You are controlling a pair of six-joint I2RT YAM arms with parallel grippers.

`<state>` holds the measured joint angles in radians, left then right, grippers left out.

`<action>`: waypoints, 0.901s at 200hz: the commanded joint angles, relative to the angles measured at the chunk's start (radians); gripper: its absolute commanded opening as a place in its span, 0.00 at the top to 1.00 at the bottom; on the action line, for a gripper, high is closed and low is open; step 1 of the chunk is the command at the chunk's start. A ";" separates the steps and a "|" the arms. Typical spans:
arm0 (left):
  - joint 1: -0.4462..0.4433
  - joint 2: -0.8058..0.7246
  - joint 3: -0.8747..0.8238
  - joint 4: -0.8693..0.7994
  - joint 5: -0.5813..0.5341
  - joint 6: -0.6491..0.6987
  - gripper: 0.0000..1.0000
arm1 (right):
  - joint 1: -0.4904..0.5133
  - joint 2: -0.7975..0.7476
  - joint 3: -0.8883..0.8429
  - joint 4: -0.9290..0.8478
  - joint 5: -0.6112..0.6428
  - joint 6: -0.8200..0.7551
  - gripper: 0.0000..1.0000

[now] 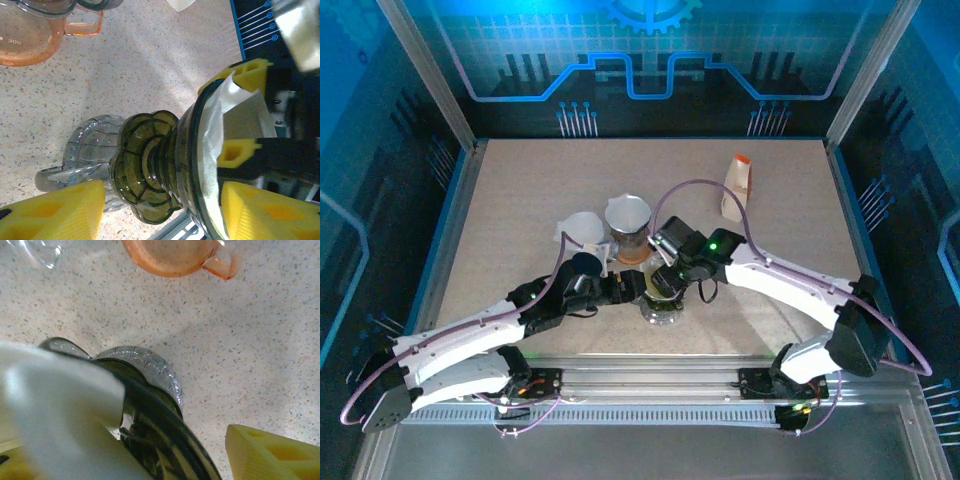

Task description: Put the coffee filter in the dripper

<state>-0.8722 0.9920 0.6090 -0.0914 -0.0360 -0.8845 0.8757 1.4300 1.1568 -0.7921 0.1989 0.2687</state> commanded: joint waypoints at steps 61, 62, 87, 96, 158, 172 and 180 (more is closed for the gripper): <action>0.009 -0.026 0.003 -0.004 -0.001 0.001 0.36 | -0.033 -0.141 -0.016 -0.042 0.073 0.025 0.32; 0.009 -0.026 0.003 -0.005 -0.002 0.001 0.36 | -0.034 -0.141 -0.016 -0.042 0.074 0.026 0.32; 0.009 -0.026 0.000 -0.007 -0.003 0.001 0.37 | -0.044 -0.138 -0.033 -0.043 0.092 0.028 0.33; 0.009 -0.027 0.000 -0.007 -0.004 0.001 0.37 | -0.044 -0.136 -0.035 -0.041 0.091 0.027 0.33; 0.009 -0.030 -0.008 -0.004 -0.002 -0.001 0.37 | -0.004 -0.139 -0.003 -0.021 0.037 -0.008 0.32; 0.009 -0.032 -0.008 -0.006 -0.002 -0.001 0.37 | 0.007 -0.123 0.004 -0.033 0.037 -0.007 0.32; 0.008 -0.032 -0.008 -0.005 -0.002 0.001 0.36 | 0.011 -0.115 0.002 -0.032 0.039 -0.003 0.32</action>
<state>-0.8722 0.9802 0.6086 -0.0925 -0.0360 -0.8848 0.8661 1.3018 1.1278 -0.8143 0.2497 0.2718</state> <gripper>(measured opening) 0.633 0.683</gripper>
